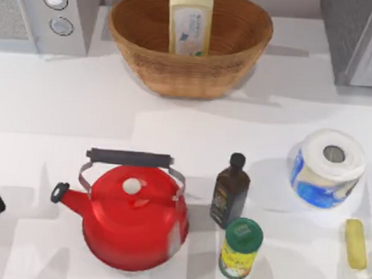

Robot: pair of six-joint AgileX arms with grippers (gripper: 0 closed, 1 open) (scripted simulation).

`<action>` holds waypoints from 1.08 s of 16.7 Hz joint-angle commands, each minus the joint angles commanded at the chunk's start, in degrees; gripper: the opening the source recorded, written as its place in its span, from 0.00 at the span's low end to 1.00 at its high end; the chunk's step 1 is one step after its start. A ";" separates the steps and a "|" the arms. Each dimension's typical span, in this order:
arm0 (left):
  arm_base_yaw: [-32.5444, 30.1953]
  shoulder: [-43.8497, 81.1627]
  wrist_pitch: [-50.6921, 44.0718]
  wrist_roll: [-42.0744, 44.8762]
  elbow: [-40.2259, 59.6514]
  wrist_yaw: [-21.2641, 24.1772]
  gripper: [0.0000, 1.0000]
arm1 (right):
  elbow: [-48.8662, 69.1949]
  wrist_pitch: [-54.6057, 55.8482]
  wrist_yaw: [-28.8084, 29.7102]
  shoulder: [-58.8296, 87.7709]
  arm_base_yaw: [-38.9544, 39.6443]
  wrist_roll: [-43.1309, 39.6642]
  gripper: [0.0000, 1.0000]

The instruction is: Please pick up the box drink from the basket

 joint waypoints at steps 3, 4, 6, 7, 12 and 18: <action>-0.14 0.56 0.02 -0.17 0.31 -0.24 1.00 | 0.00 0.00 0.00 0.00 0.00 0.00 1.00; -0.50 1.71 0.19 -0.39 0.98 -0.67 1.00 | 0.00 0.00 0.00 0.00 0.00 0.00 1.00; -1.86 5.75 1.16 -0.79 3.42 -1.98 1.00 | 0.00 0.00 0.00 0.00 0.00 0.00 1.00; -2.85 8.61 1.96 -0.93 5.21 -2.83 1.00 | 0.00 0.00 0.00 0.00 0.00 0.00 1.00; -9.82 31.08 7.78 -1.90 18.60 -8.92 1.00 | 0.00 0.00 0.00 0.00 0.00 0.00 1.00; -19.87 64.67 16.55 -3.93 38.67 -18.42 1.00 | 0.00 0.00 0.00 0.00 0.00 0.00 1.00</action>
